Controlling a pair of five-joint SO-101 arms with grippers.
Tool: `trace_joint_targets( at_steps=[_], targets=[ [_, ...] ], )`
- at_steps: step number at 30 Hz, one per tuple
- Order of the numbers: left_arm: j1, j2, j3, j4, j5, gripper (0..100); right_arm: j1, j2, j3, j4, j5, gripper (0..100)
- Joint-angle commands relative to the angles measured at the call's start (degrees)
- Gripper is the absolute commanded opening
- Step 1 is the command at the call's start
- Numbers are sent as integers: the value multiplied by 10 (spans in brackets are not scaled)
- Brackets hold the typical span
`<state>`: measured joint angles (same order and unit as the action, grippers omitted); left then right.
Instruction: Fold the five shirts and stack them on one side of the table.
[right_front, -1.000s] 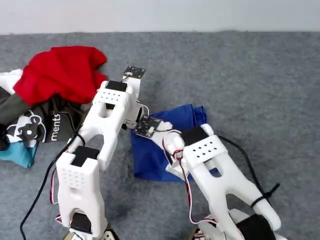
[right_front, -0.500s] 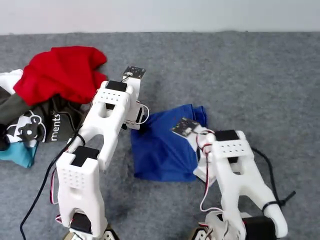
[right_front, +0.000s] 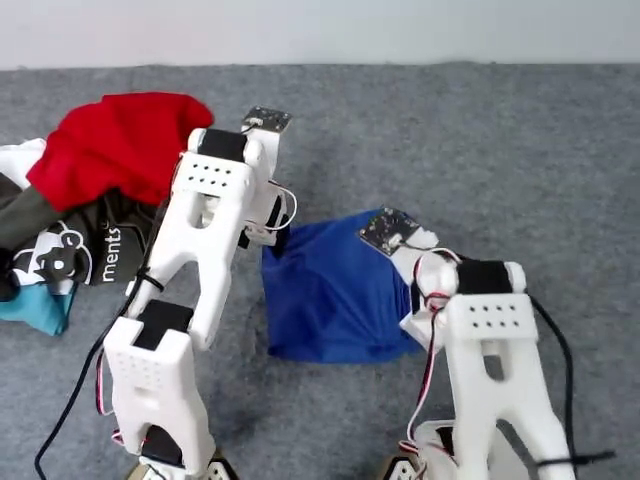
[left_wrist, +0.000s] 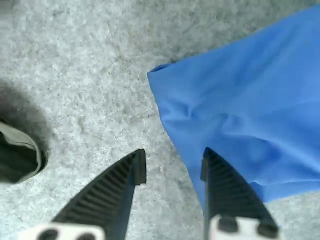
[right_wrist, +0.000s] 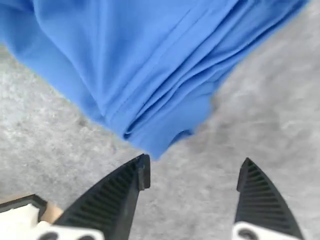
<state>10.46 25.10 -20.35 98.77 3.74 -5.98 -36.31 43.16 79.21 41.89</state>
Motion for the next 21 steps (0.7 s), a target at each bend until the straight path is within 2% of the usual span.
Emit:
trace_joint_targets(
  at_steps=[1,6,12,16,21],
  targets=[
    [-4,-30,-18,16,-3,184,-19,-36,-18,-26,-18,284],
    [-49,-29,-17,13,-3,184,-94,-8,-15,-142,-105,284],
    [-127,-28,-17,15,-3,184,-138,117,-15,-198,-112,284],
    [-139,-28,0,15,-5,184,-102,195,-18,-198,-108,284],
    [-135,-28,27,11,-6,184,7,250,-12,-197,-46,284]
  ],
)
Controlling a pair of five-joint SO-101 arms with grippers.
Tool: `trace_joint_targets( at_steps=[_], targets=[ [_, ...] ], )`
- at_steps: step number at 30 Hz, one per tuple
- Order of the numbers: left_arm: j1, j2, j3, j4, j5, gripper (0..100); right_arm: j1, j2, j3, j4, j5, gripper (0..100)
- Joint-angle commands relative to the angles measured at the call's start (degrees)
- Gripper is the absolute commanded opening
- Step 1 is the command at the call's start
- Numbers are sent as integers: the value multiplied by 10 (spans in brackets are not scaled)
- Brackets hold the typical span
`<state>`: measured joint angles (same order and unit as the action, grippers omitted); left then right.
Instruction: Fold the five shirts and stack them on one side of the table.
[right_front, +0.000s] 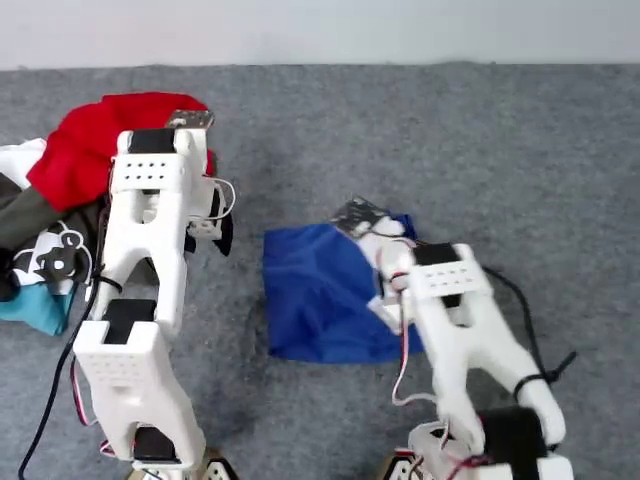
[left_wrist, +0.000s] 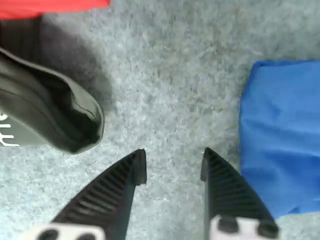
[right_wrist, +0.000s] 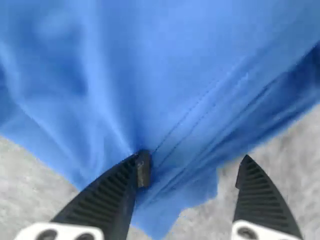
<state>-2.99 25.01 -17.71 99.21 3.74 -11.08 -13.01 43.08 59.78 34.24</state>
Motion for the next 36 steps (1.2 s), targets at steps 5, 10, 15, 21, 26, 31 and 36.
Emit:
trace_joint_targets(
  at_steps=[5,10,15,21,26,31,36],
  targets=[
    [-1,-27,3,-2,-6,184,127,33,18,-7,82,284],
    [0,-27,3,-2,-6,184,124,31,21,-1,84,284],
    [0,-27,3,-1,-6,184,28,9,-15,76,37,284],
    [0,-27,3,-1,-6,184,-42,-100,-120,189,11,286],
    [0,-27,4,0,-6,184,-11,-140,-170,209,11,286],
    [0,-27,4,0,-6,184,14,-92,-80,37,-21,287],
    [0,-27,4,2,-6,184,9,-6,-42,-109,-130,288]
  ],
)
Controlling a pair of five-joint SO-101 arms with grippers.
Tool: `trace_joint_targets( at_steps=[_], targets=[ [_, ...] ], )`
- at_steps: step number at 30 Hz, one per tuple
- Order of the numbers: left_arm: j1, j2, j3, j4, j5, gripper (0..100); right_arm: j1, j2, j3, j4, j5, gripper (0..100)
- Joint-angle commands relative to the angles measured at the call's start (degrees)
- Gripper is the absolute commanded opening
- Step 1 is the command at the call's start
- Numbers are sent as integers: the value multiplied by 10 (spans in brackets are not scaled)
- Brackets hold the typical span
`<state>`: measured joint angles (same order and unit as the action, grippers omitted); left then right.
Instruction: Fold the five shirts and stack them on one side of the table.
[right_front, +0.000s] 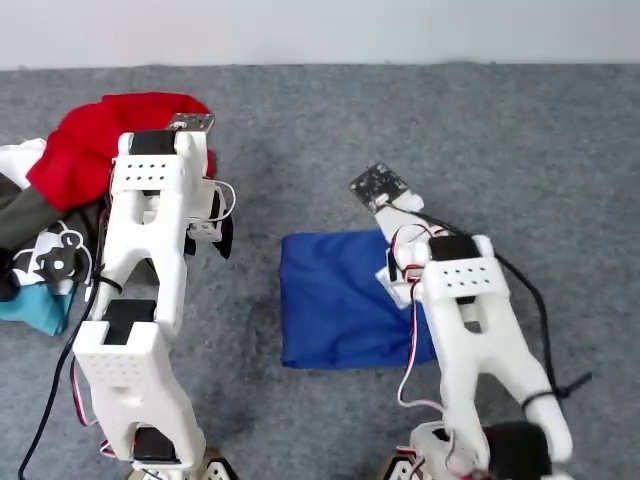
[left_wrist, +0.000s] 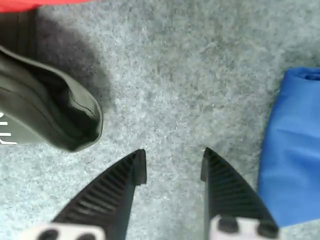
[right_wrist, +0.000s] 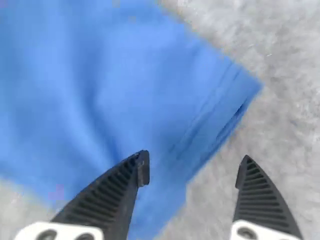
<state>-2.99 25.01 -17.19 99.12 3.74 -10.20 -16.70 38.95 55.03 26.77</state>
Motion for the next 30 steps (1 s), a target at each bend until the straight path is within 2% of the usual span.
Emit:
trace_joint_targets(
  at_steps=[1,5,7,10,13,21,24,26,30],
  targets=[
    [0,-27,-1,3,-6,184,0,47,-8,-62,-68,288],
    [0,-27,-1,3,-6,184,13,95,-16,-59,-73,291],
    [0,-27,-1,3,-6,184,23,109,-25,-42,-76,323],
    [0,-27,-1,2,-6,184,26,129,-58,35,-77,405],
    [0,-27,-1,1,-6,184,18,153,-91,82,-73,432],
    [0,-27,0,2,-6,184,0,298,-125,16,-74,431],
    [0,-27,0,2,-6,184,-4,336,-185,58,-74,429],
    [0,-27,0,1,-6,184,-12,356,-218,85,-72,386],
    [0,-27,21,0,-6,184,-25,393,-258,102,-72,167]
  ],
)
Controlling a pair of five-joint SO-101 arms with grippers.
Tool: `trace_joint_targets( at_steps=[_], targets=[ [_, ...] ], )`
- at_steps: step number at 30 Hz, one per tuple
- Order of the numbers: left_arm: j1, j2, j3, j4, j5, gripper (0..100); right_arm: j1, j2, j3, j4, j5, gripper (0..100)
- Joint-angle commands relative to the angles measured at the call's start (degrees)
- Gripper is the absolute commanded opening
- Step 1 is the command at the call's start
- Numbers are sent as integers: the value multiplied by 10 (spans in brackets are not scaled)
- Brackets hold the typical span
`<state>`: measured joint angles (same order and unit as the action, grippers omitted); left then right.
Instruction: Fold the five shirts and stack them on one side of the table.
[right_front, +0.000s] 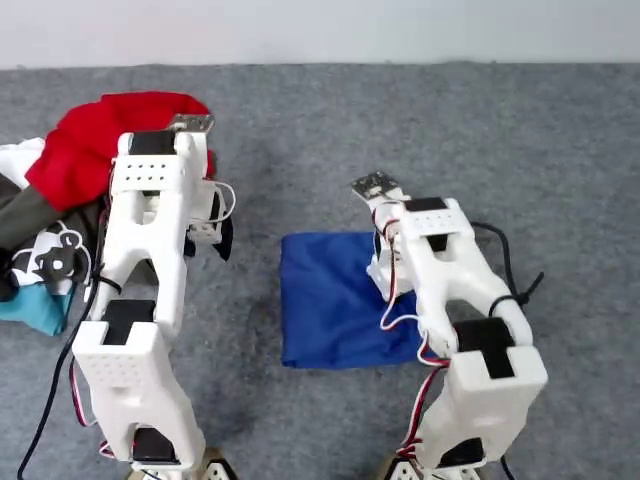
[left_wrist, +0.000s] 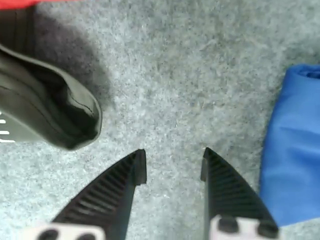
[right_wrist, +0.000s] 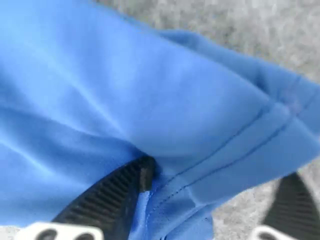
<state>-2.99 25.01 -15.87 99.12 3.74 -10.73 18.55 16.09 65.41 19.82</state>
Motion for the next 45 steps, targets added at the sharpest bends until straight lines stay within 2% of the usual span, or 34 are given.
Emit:
trace_joint_targets(
  at_steps=[1,3,6,10,18,32,39,45],
  targets=[
    [0,-27,13,0,-6,184,-22,45,-34,-1,-3,106],
    [0,-27,17,0,-6,184,-27,51,-42,-1,-3,2],
    [0,-27,17,0,-6,184,-29,51,-46,0,-3,53],
    [0,-27,17,0,-6,184,-26,51,-47,0,-3,8],
    [0,-27,17,0,-6,184,-22,51,-74,0,-4,9],
    [0,-27,17,0,-6,184,111,56,-236,33,-12,9],
    [0,-27,17,0,-6,184,184,56,-262,5,-88,9],
    [1,-27,17,0,-6,184,241,55,-264,-22,-183,9]
  ],
)
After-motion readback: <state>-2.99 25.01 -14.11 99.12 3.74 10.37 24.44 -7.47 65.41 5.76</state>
